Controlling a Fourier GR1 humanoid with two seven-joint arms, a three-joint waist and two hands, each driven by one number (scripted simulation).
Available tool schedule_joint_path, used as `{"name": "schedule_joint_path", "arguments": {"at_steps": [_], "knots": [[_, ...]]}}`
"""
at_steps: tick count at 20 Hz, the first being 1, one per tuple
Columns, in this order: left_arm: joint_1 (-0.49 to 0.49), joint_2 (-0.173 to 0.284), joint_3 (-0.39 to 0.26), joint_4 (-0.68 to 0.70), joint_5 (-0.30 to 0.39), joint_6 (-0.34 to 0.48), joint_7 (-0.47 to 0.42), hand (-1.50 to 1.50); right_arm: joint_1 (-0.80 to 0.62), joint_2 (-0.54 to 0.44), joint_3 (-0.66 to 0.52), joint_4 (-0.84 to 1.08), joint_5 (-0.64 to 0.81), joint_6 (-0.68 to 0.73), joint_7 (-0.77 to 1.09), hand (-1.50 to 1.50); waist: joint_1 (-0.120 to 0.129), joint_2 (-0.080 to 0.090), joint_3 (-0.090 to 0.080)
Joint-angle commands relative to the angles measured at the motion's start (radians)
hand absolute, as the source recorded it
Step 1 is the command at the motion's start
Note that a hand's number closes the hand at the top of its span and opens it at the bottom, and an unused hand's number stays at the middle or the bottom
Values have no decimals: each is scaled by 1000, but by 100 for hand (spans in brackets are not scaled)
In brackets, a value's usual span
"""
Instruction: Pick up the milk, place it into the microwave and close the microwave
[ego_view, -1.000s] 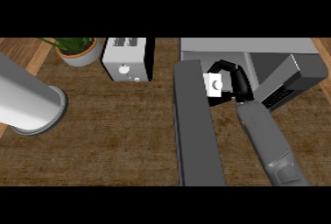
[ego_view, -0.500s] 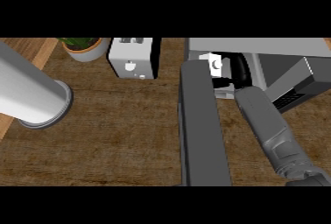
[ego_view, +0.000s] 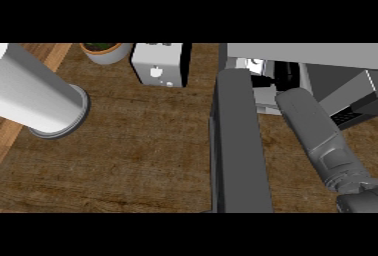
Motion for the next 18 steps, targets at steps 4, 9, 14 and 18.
{"name": "schedule_joint_path", "arguments": {"at_steps": [4,9,14,18], "knots": [[-21,4,-21,14,-19,-11,2,-150,-31,-61,22,62,56,-101,-11,150,23,13,1],[-35,9,-22,24,-24,-7,6,-150,-20,-95,30,128,83,-216,84,-150,41,24,1],[-74,22,-26,42,-74,11,7,-150,-1,-109,68,177,127,-303,161,-150,33,27,3],[-77,9,-36,54,-105,7,-12,-150,-8,-81,60,129,116,-213,72,-150,35,23,5]]}}
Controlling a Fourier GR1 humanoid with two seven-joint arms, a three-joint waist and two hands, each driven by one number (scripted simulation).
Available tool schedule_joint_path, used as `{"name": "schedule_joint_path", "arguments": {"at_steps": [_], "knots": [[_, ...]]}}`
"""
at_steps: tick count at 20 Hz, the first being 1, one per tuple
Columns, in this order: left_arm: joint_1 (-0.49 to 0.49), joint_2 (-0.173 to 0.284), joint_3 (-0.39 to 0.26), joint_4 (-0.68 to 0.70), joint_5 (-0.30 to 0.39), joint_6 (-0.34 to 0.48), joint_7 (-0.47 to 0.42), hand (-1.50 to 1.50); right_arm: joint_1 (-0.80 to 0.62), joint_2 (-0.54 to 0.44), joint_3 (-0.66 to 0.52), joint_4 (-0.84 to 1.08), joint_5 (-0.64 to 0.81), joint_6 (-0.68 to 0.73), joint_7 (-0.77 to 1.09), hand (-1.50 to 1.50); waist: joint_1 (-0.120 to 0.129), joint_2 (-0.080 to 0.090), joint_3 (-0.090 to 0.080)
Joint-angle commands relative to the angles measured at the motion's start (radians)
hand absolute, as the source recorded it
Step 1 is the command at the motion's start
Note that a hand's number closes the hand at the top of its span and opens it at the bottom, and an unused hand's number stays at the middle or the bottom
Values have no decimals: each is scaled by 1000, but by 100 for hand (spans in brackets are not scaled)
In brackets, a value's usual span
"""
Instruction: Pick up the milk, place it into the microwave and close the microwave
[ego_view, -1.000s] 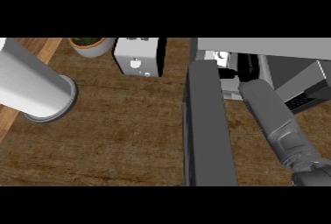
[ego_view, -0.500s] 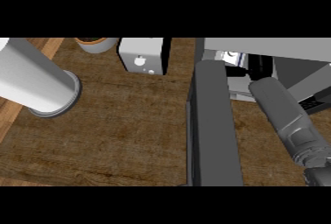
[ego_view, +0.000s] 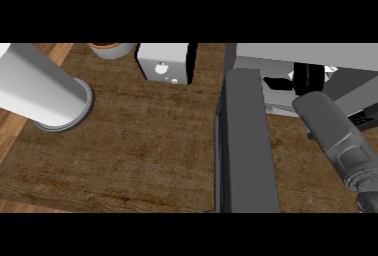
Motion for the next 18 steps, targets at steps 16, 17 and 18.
{"name": "schedule_joint_path", "arguments": {"at_steps": [16,17,18], "knots": [[-68,-1,-158,88,-72,-105,-12,-150,-13,83,-101,-47,-113,327,-208,-150,-39,-17,0],[-69,11,-161,44,-58,-99,14,-150,-19,66,-117,-46,-130,374,-209,-150,-36,-20,1],[-78,20,-149,83,-65,-112,-8,-150,-2,94,-139,-45,-153,375,-218,-150,-46,-25,-1]]}}
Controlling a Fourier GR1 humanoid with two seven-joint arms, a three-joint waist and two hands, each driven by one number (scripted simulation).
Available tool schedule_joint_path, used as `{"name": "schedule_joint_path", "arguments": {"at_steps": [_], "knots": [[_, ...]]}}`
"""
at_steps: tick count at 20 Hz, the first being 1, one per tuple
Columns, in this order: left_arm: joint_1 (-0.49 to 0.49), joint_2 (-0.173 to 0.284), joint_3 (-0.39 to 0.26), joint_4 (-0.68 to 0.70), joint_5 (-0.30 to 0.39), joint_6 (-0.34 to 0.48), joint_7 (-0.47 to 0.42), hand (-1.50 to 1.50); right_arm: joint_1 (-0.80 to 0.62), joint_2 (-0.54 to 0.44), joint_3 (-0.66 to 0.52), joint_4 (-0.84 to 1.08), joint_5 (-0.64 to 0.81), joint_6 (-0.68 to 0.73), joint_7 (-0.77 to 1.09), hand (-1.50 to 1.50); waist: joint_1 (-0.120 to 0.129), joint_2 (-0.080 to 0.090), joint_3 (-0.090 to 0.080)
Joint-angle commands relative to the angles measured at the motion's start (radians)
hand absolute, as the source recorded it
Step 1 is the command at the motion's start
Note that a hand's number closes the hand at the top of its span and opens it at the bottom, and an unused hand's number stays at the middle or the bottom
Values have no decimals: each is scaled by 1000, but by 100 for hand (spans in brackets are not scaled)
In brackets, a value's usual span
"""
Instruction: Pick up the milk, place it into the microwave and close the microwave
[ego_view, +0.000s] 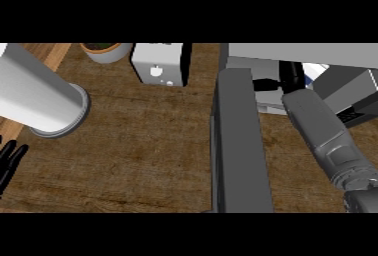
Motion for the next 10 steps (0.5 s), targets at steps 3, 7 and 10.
{"name": "schedule_joint_path", "arguments": {"at_steps": [3,7,10], "knots": [[10,-18,-44,7,-4,-33,-8,-150,35,1,-79,-11,-86,172,-86,-150,-17,-13,-1],[12,-53,-104,-20,-28,-28,8,-150,76,9,-120,3,-131,265,-113,-150,-31,-20,-1],[-18,-59,-142,-30,-45,-21,29,150,115,13,-133,13,-148,339,-133,-150,-52,-27,-2]]}}
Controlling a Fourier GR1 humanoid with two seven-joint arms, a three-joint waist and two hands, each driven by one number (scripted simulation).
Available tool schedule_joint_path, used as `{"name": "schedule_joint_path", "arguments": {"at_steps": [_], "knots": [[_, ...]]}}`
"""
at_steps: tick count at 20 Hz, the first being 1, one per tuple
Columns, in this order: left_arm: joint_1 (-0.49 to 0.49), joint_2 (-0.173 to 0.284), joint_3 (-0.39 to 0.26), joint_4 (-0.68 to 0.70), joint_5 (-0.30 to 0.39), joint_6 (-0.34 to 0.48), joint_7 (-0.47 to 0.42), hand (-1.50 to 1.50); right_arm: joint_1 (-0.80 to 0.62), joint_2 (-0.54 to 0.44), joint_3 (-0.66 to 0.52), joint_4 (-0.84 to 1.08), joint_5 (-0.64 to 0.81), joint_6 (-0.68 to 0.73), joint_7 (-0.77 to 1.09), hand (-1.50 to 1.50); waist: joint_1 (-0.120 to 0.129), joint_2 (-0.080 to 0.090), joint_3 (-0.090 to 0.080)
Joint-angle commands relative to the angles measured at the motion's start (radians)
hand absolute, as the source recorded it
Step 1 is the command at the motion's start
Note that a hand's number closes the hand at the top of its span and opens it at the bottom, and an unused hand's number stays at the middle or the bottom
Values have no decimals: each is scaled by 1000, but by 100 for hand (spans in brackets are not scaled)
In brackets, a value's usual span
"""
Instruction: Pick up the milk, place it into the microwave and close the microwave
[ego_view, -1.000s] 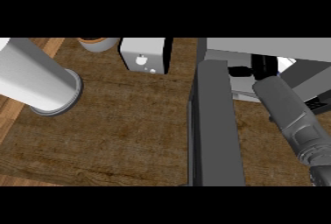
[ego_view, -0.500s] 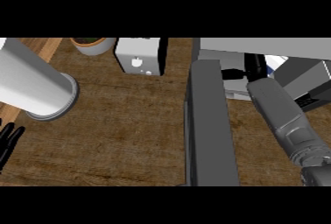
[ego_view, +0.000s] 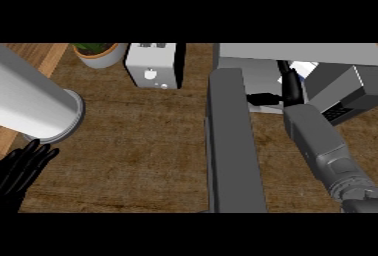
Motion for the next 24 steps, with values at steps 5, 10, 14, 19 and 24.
{"name": "schedule_joint_path", "arguments": {"at_steps": [5,10,14,19,24], "knots": [[14,-50,-112,5,-79,-4,3,150,104,3,-50,2,-70,275,-76,-150,-41,-21,-2],[-44,-51,-229,44,-121,69,50,150,163,75,-41,-17,-78,309,-112,-150,-57,-26,-3],[10,-52,-309,-19,-119,132,84,150,258,67,-15,-87,-88,364,-121,-150,-77,-39,-5],[-73,-48,-325,3,-135,134,147,150,400,107,38,-212,-84,367,-143,-150,-94,-45,-6],[-121,-52,-440,122,-272,176,21,150,564,56,46,-317,-112,431,-154,-150,-99,-44,-6]]}}
